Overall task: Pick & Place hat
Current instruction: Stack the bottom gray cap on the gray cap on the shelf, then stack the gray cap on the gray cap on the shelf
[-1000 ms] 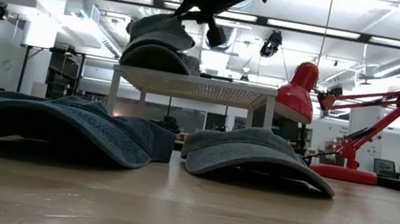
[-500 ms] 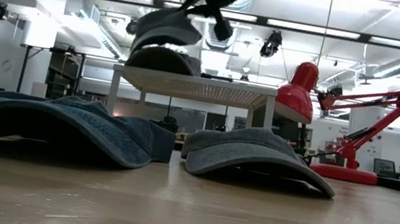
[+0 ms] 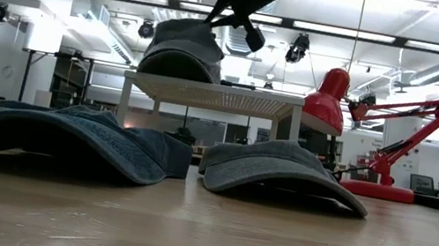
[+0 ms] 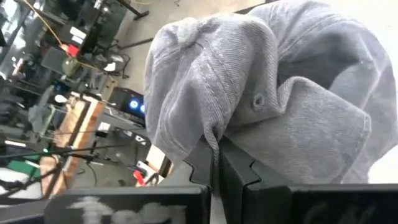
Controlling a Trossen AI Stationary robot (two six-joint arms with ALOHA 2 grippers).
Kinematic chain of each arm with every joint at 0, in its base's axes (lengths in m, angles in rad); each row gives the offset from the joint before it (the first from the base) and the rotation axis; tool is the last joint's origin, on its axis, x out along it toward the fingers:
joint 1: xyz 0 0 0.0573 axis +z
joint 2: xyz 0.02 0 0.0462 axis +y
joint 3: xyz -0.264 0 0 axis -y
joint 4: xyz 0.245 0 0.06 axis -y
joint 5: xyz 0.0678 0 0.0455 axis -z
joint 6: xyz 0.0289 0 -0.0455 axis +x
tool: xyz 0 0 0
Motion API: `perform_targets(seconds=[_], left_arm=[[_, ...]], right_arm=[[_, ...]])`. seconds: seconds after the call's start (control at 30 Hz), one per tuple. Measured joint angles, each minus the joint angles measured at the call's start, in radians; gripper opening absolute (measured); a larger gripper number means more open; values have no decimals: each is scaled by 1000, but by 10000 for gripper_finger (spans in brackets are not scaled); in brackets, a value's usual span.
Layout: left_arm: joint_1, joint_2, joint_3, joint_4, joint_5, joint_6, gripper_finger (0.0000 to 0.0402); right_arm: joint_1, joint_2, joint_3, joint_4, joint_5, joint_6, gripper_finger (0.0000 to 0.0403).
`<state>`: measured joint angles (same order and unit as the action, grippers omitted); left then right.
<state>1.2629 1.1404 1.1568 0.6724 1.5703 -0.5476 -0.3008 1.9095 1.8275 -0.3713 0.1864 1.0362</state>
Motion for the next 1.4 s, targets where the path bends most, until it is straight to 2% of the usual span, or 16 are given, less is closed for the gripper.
perform_targets(seconds=[0.2,0.63,0.8,0.97,1.03,1.3,1.4], left_arm=[[0,0,0,0,0,0,115],[-1,0,0,0,0,1,114],[-1,0,0,0,0,1,115],[-1,0,0,0,0,1,115],[-1,0,0,0,0,2,115],[0,0,0,0,0,2,115],[0,0,0,0,0,2,115]], right_arm=[[-11,-9,0,-33,-9,-78,23],[-25,-14,0,-99,-11,-107,144],[-30,-48,-1,-160,-10,-132,171],[-17,-109,-1,-285,-16,-132,174],[2,-135,-1,-362,-48,-132,171],[156,-173,-1,-733,-84,-53,154],[214,-163,0,-812,-82,-17,148]])
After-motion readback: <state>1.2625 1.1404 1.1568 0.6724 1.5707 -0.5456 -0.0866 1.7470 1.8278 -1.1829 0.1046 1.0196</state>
